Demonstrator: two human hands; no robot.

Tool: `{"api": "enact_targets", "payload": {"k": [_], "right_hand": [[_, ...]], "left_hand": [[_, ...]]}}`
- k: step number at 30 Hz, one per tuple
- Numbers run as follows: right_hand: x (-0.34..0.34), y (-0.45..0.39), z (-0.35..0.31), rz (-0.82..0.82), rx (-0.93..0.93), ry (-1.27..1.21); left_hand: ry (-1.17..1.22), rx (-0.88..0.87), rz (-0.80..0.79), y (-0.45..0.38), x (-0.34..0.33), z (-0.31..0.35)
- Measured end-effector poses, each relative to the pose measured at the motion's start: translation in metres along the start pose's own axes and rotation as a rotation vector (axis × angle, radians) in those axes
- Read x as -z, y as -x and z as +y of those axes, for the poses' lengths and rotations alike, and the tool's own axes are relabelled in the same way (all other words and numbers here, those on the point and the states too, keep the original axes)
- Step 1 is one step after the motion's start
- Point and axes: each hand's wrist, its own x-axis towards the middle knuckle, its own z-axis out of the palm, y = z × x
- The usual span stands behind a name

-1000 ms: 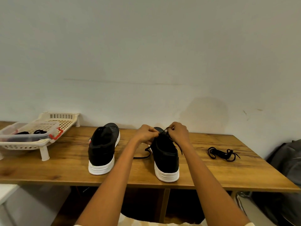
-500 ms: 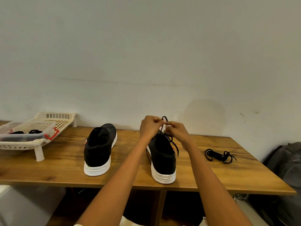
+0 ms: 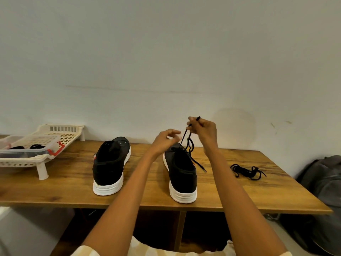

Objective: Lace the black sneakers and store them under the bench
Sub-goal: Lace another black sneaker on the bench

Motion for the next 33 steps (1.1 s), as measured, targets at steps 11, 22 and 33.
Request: {"api": "enact_targets", "payload": {"k": [11, 22, 33], "right_hand": [[0.033, -0.009, 0.034, 0.231, -0.247, 0.177], [0.037, 0.001, 0.029, -0.136, -0.244, 1.046], [-0.003, 0.005, 0.029, -0.510, -0.125, 0.824]], "left_hand": [[-0.339, 0.076, -0.047, -0.003, -0.015, -0.011], [-0.395, 0.005, -0.063, -0.009, -0.011, -0.025], [0.192, 0.428, 0.054, -0.006, -0.016, -0.014]]}}
